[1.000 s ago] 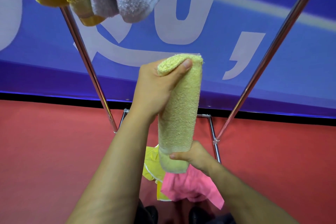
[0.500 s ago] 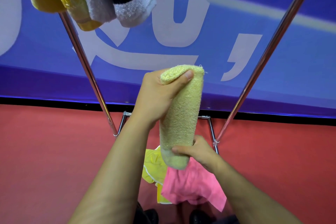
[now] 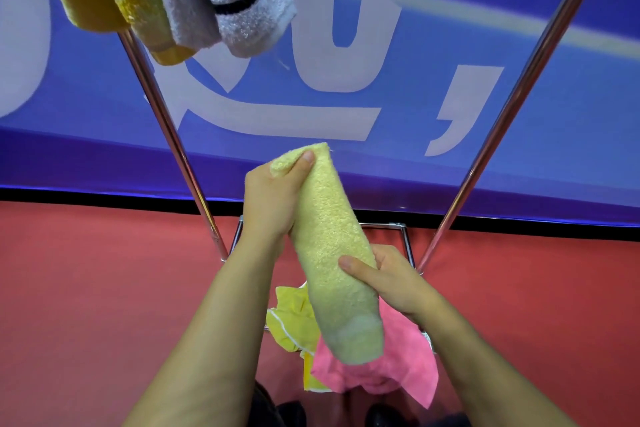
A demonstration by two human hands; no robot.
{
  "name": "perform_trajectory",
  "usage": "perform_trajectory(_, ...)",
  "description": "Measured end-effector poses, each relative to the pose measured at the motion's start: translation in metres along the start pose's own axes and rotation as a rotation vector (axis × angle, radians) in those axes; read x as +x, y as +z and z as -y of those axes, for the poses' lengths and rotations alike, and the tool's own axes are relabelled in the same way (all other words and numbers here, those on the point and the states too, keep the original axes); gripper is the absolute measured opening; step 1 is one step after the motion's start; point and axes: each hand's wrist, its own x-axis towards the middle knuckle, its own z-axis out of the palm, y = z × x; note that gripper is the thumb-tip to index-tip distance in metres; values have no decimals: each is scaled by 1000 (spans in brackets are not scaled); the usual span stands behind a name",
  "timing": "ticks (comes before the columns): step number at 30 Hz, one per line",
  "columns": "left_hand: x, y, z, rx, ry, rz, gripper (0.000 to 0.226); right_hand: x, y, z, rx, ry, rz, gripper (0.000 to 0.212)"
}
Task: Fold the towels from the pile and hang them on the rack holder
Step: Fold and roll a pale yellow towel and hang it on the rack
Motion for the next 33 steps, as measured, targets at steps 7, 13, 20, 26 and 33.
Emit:
perform_trajectory(7, 12, -13, 28, -49, -316, -99, 8, -8, -2, 18, 139, -127, 82, 66)
perform_trajectory(13, 17, -15, 52, -23, -470, -73, 25, -16, -6, 37, 211, -169, 61, 42)
perform_trajectory(20, -4, 0, 38, 154, -251, 180, 33, -20, -12, 57, 484, -148, 43, 48)
perform_trajectory(26, -39, 14, 8, -167, -441, 768, 71, -22, -21, 64, 583, -158, 20, 68)
perform_trajectory(33, -45, 23, 21, -311, -440, 875, 84, -19, -32, 64, 631, -149, -144, 50)
